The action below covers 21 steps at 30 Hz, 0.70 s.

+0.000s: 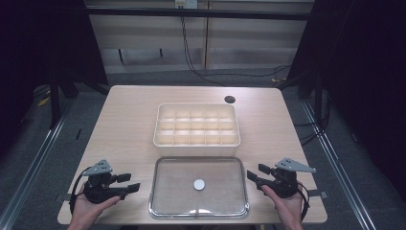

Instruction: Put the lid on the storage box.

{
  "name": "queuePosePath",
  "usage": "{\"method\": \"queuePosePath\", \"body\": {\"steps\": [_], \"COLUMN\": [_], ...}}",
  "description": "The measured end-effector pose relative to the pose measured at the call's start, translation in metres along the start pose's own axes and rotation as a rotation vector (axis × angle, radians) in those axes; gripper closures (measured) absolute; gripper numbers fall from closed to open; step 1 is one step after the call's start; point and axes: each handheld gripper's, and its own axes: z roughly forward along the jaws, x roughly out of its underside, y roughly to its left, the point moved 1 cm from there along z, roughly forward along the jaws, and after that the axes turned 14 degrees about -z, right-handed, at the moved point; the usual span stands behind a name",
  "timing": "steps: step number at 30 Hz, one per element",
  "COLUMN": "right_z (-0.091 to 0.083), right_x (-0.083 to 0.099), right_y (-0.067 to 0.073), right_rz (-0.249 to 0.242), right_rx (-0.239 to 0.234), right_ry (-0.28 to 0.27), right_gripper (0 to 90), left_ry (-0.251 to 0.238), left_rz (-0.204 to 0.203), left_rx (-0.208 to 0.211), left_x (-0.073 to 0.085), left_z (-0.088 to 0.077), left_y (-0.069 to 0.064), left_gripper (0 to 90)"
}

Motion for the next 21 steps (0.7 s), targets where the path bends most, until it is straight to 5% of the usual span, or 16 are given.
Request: {"method": "queuePosePath", "body": {"steps": [13, 19, 21], "right_z": [0.022, 0.032, 0.037], "right_x": [-0.015, -0.021, -0.025], "right_y": [0.004, -0.003, -0.002], "right_rz": [-0.003, 0.028, 0.042], "right_rx": [-0.084, -0.087, -0.106], "right_ry": [0.135, 0.158, 0.145], "right_gripper": [33.6, 36.1, 35.4], "left_ry": [0.02, 0.029, 0.022], "left_rz": [0.007, 0.015, 0.017], "left_rx": [0.019, -0.008, 0.012], "left_x": [-0.013, -0.029, -0.037], "left_z": [0.007, 0.013, 0.018], "left_y": [-0.006, -0.004, -0.002], "left_gripper": [45.3, 50.2, 53.0]}}
